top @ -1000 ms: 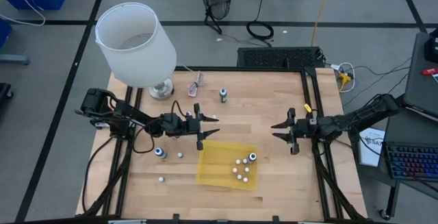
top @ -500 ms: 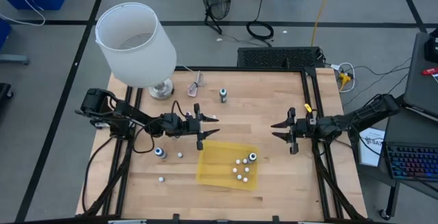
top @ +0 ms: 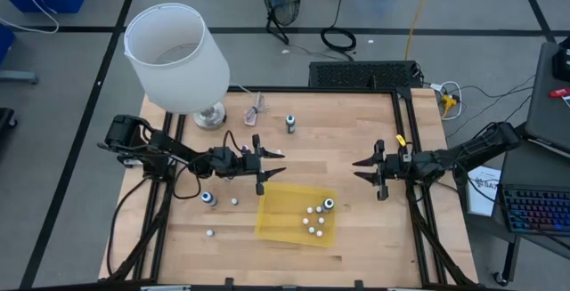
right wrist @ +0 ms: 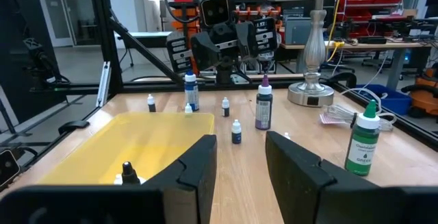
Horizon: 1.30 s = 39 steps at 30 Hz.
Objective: Pick & Place food coloring
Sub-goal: Put the large green food coloring bottle into the yellow container
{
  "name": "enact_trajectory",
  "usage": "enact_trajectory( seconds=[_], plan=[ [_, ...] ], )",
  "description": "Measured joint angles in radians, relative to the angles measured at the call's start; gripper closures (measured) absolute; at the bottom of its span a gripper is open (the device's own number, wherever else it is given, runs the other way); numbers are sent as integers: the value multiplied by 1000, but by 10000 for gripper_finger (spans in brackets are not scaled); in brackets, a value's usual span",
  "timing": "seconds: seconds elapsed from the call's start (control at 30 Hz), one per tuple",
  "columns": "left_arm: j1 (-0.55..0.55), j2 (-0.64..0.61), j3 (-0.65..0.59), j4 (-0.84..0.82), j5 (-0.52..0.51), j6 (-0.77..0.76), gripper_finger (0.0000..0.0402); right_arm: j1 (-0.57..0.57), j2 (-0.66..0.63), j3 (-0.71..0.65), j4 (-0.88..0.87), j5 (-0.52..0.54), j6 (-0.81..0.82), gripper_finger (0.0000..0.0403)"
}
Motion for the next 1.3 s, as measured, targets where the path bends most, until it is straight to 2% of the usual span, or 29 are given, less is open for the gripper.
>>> enact_trajectory(
  seconds=[0.57,0.87,1.3],
  plan=[
    [0,0,0,0,0,-2,231,0,0,0,0,0,0,289],
    [0,0,0,0,0,-98,231,0,0,0,0,0,0,289],
    [0,0,0,0,0,-101,231,0,0,0,0,0,0,289]
  ],
)
